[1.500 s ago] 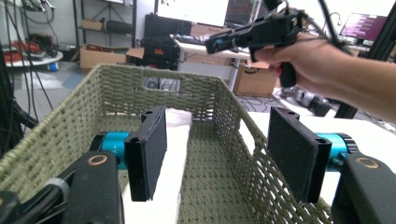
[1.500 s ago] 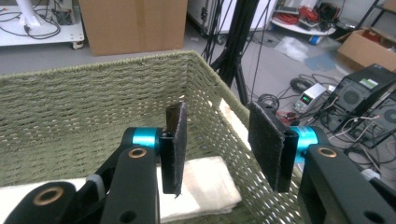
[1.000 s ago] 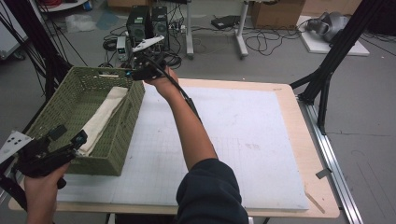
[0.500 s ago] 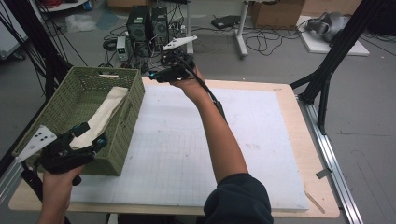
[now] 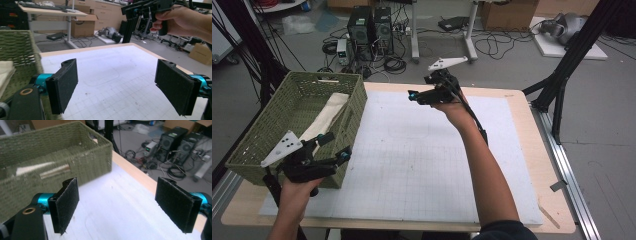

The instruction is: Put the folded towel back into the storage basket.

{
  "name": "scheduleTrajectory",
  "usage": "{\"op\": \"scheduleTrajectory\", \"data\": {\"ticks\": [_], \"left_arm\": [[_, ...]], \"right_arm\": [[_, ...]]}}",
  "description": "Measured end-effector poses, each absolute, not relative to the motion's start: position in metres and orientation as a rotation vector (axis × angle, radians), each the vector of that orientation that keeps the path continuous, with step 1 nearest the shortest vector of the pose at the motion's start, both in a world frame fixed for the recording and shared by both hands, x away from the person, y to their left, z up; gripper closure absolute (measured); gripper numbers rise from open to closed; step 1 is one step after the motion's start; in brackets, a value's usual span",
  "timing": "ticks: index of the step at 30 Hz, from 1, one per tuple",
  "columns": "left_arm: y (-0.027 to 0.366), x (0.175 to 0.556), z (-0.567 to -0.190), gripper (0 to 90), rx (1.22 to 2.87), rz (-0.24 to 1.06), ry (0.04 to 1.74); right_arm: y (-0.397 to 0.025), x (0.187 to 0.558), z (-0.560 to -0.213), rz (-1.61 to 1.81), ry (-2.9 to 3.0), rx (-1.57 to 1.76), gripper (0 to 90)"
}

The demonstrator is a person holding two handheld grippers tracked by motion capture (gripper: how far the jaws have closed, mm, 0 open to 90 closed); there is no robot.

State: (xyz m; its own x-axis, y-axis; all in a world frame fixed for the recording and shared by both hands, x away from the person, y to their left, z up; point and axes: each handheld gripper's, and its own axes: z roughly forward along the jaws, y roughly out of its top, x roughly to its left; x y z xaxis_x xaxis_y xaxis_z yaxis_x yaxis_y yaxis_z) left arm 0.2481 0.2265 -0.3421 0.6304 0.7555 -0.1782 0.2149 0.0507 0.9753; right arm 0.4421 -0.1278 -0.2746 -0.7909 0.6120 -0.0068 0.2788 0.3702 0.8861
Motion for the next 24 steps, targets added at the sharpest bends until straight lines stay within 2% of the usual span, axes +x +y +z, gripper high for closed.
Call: {"op": "scheduleTrajectory", "data": {"ticks": [10,24], "left_arm": [[0.199,0.258,-0.347,19.2,1.543,0.434,0.813],[0.162,0.265,-0.370,19.8,1.596,0.390,0.711]], "right_arm": [[-0.183,0.401,-0.290,1.382,2.249,0.851,17.9],[-0.259,0.339,-0.344,1.332,2.144,0.926,16.1]]}}
